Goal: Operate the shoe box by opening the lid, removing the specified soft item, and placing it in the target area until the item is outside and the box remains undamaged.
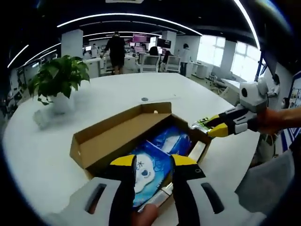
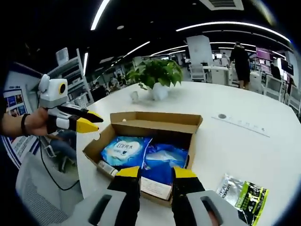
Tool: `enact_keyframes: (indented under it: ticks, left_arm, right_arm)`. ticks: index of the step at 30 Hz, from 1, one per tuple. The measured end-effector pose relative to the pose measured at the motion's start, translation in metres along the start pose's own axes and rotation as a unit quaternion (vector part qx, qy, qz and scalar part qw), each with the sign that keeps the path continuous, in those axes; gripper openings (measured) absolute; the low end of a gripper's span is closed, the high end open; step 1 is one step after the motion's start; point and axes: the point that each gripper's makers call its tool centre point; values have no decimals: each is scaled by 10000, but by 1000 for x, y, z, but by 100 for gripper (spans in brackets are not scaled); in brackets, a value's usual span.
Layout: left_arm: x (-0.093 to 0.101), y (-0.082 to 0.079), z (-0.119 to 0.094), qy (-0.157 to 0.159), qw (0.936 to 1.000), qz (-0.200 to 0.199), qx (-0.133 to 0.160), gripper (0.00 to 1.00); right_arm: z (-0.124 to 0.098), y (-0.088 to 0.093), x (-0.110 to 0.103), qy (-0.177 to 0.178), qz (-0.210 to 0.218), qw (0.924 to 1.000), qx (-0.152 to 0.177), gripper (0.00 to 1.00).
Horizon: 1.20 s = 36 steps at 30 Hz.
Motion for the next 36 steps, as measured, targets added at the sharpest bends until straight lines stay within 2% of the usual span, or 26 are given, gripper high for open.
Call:
enact_keyframes:
  ticks: [15,22,36]
  left_arm:
    - [-11,13,-9,-86,9999,-91,-36,29]
    - [-16,13,-15,-118,9998,-149,-19,29]
    - [-21,13,-22,-179,9994,-296,68,29]
  right_arm:
    - [42,-10,-13,-283,-140,9992,-227,21]
    - [58,-12,-16,-388,-164,9985,-346,21]
    - [90,0,-19,-584,-172,9956,-714,21]
Point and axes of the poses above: the point that each gripper's makers call its tool centre point, and the gripper's own axes: z roughly forward along the fingers, x roughly to its right, y roughly out of its underside, and after that the axes turned 1 degree about -x, right-handed
